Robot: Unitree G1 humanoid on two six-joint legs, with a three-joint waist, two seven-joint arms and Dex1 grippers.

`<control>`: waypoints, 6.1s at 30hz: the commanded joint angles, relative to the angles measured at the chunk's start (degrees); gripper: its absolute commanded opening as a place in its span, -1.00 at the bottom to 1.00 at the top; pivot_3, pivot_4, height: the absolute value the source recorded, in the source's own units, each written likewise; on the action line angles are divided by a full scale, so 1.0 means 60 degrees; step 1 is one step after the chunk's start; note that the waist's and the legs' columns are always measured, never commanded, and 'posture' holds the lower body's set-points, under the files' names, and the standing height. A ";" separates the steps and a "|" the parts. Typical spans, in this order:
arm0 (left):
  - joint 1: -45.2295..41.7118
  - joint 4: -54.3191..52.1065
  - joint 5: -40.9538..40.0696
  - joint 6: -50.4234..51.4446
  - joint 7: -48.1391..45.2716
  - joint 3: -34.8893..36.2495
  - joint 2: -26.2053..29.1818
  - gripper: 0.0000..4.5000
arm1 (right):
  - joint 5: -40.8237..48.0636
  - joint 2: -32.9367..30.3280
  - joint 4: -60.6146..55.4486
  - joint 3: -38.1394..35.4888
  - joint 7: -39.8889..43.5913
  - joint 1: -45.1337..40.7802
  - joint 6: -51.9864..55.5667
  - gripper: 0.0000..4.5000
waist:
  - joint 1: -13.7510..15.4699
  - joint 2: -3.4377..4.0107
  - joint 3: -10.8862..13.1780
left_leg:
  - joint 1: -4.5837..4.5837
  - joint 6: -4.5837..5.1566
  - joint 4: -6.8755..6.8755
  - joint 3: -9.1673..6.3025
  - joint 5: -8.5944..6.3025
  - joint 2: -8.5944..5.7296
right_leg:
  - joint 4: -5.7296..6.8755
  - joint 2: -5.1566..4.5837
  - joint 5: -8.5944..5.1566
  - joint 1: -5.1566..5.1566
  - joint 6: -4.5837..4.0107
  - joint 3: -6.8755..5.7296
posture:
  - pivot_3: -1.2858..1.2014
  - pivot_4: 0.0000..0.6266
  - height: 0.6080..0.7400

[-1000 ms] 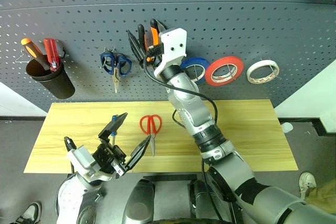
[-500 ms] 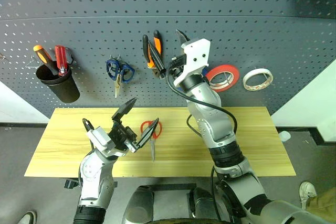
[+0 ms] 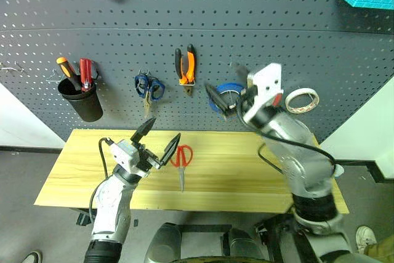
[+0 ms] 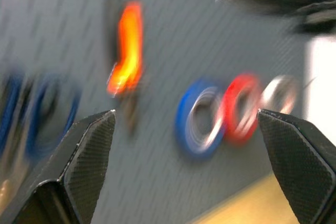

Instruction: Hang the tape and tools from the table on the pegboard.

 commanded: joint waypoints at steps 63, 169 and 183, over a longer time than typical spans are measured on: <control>-0.2752 0.1774 0.1820 1.0094 0.5082 -0.0506 -0.2950 1.00 | 0.0365 -0.1206 -0.2792 0.1996 0.0704 0.1213 0.3062 0.98 | -0.0060 -0.0032 0.0602 | 0.0071 0.0007 -0.0028 -0.0037 -0.0005 -0.0002 | -0.0094 0.0003 -0.0010 0.0097 -0.0007 -0.0022 | 0.26 -0.59 0.19; 0.0070 -0.1478 0.3953 0.3370 0.4526 -0.2766 -0.0617 -0.57 | -0.0080 -0.1366 -0.2082 0.1949 0.1012 0.1049 0.2202 1.00 | -0.0197 -0.0005 0.0837 | 0.0049 -0.0007 -0.0178 -0.0057 0.0000 -0.0004 | -0.0218 -0.0009 -0.0019 0.0057 0.0007 -0.0022 | 0.28 -0.65 0.19; 0.0407 -0.1279 0.5174 0.0060 0.5532 -0.2128 0.0098 -0.57 | 0.0840 -0.0812 -0.1637 0.0398 0.2289 0.2266 -0.0850 1.00 | 0.0160 -0.0003 0.0831 | 0.0057 -0.0004 -0.0174 -0.0056 -0.0001 -0.0004 | -0.0222 -0.0009 -0.0015 0.0075 0.0008 -0.0024 | 0.29 -0.70 0.19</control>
